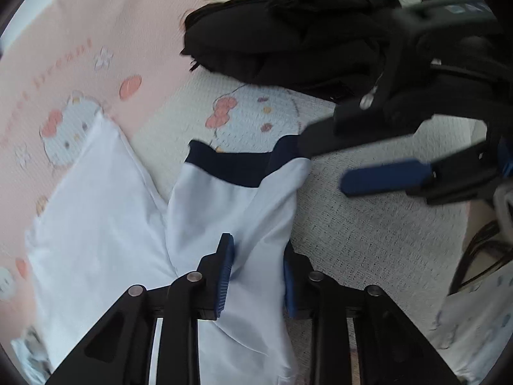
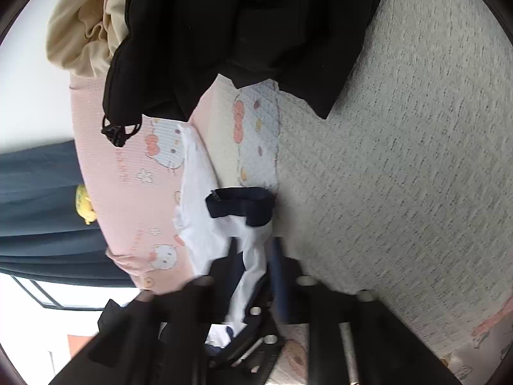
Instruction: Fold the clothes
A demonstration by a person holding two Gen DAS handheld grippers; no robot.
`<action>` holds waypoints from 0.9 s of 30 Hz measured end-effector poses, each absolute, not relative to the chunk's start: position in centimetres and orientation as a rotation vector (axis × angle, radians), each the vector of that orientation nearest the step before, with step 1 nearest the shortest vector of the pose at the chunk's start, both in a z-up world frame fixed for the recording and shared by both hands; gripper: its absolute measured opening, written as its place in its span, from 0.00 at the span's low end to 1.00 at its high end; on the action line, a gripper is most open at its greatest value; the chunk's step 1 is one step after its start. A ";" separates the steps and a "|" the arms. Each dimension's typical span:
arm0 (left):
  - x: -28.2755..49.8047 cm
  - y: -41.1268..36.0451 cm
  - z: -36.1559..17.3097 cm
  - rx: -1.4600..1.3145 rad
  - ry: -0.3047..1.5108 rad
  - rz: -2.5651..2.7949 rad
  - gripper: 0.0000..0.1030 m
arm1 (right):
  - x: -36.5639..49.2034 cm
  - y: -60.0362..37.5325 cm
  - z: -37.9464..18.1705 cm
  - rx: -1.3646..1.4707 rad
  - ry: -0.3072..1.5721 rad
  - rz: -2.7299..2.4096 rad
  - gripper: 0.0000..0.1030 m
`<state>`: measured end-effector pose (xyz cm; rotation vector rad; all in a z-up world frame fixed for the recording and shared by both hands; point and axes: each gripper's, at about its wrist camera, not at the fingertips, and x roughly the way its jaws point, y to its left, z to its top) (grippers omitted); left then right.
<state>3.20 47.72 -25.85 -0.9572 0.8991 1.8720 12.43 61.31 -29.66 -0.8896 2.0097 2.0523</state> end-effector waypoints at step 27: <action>1.5 45.2 -23.8 -1.206 0.675 1.789 0.21 | 7.1 60.4 -24.6 -1.128 1.280 2.356 0.03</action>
